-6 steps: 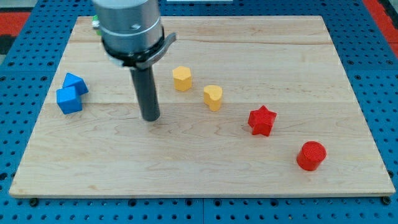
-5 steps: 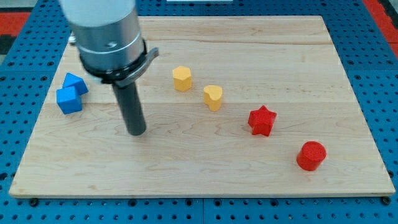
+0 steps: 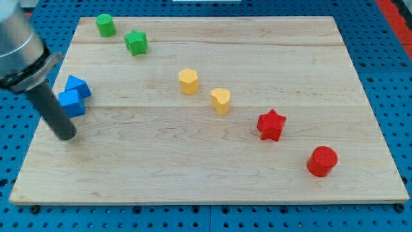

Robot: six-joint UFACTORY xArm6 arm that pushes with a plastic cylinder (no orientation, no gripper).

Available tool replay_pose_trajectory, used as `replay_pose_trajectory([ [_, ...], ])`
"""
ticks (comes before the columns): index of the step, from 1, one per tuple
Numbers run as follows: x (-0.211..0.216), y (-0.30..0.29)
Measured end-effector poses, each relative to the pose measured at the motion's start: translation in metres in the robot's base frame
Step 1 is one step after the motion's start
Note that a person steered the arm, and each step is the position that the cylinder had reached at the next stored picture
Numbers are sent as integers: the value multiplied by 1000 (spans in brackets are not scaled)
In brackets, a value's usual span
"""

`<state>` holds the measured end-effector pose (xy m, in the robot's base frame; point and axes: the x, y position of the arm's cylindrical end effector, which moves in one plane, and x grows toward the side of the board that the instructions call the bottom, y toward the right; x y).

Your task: Place the blue blocks in between the green star and yellow hexagon

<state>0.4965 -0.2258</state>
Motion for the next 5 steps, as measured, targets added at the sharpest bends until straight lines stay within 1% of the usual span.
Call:
replay_pose_trajectory([
  [1,-18,-2],
  [3,-28,-19],
  [5,-50,-39],
])
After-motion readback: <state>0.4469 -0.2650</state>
